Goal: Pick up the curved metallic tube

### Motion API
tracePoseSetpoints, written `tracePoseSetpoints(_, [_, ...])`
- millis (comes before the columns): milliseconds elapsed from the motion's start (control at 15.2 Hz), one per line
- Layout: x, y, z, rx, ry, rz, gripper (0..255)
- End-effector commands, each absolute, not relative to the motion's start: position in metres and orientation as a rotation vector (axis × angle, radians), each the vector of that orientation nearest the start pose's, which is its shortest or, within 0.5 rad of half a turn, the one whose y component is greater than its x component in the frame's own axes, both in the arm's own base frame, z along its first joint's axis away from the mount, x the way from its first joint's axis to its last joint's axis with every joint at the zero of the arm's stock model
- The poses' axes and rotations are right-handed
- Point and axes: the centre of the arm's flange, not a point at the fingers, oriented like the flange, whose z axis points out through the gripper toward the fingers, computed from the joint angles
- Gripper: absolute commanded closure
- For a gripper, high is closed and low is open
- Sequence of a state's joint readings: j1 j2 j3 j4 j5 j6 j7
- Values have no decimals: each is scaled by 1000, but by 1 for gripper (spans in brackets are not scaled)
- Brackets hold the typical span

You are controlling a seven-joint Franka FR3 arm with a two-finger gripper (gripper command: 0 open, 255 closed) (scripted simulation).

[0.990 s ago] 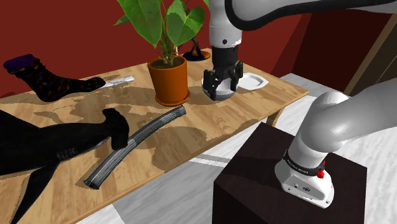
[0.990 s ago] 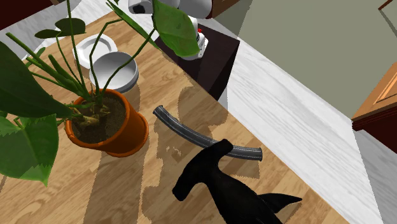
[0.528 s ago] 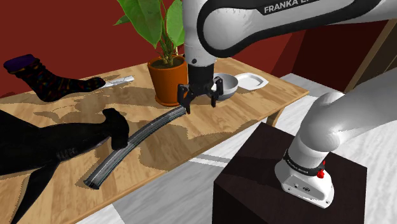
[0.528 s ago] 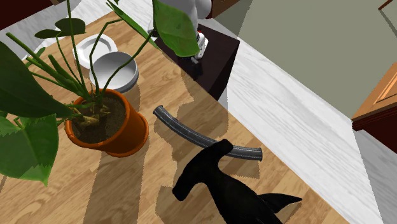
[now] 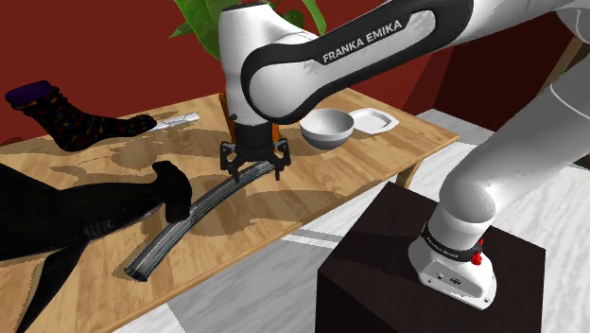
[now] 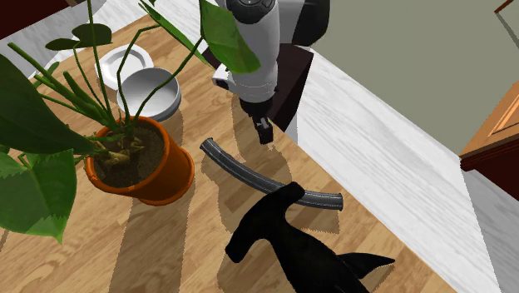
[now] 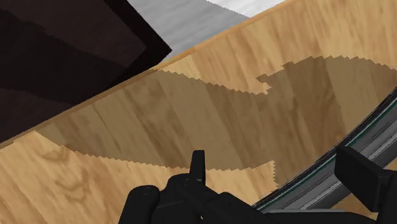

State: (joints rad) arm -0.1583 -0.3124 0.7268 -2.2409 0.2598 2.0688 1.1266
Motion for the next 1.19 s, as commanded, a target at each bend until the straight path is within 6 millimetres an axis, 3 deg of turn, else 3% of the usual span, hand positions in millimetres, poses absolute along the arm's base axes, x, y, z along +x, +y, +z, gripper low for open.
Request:
tracePoseSetpoints(0, [410,304,461,-2838,1133,-68,0])
tracePoseSetpoints(528, [488,357,431,-2651,1461,-144,0])
tracePoseSetpoints(1122, [492,360,390,-2640,1478,-148,0])
